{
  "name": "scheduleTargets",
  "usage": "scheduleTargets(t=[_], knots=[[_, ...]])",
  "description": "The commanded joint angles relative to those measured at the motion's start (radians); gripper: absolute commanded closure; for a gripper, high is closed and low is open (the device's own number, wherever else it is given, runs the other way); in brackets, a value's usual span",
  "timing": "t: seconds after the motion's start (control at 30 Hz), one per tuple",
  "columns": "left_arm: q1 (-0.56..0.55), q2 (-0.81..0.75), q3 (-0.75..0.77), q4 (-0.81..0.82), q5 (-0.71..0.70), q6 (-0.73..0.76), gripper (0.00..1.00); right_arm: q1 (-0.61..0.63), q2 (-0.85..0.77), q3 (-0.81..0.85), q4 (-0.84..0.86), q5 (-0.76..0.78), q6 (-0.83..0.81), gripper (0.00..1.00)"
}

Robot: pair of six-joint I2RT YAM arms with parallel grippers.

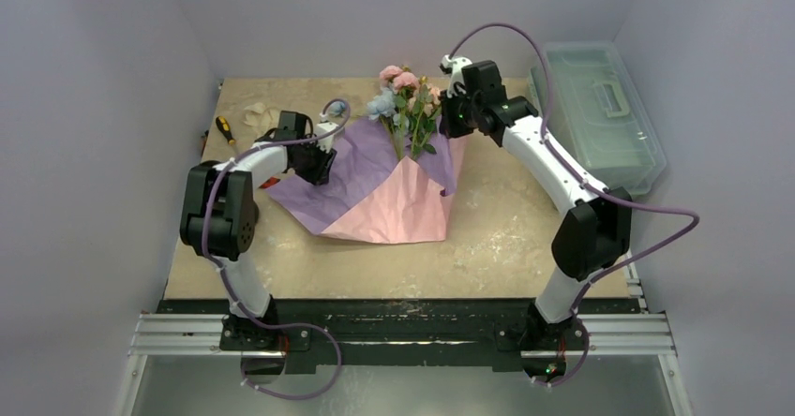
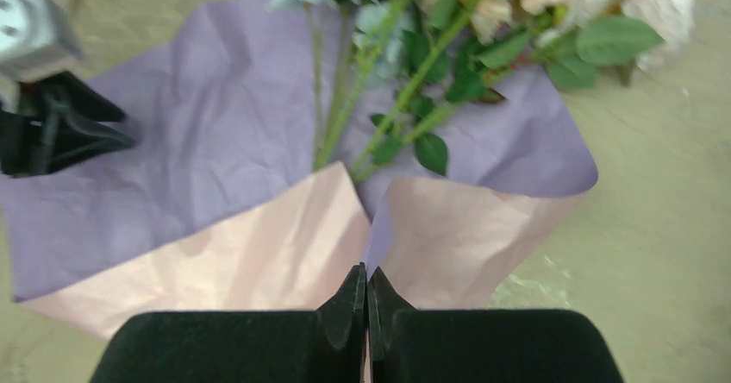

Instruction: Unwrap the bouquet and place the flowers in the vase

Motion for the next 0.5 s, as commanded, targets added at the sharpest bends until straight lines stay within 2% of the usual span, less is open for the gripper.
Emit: scheduleTargets(t=[0.0, 0.33, 0.4, 0.47], knots=[[-0.003, 0.027, 0.020, 0.028, -0.026, 0.011, 0.65, -0.057, -0.068, -0.081, -0.096, 0.077, -0.115, 1.00], [-0.003, 0.043, 0.028, 0.031, -0.024, 0.002, 0.66, -0.160, -0.174, -0.277, -0.132, 0.205, -0.271, 1.00], [-0.003, 0.040, 0.031, 0.030, -0.016, 0.002, 0.65, -0.175, -0.172, -0.298, -0.132, 0.221, -0.288, 0.92], [-0.003, 0.037, 0.037, 0.029, -0.007, 0.003, 0.65, -0.192, -0.162, -0.301, -0.141, 0.225, -0.300, 0.78]])
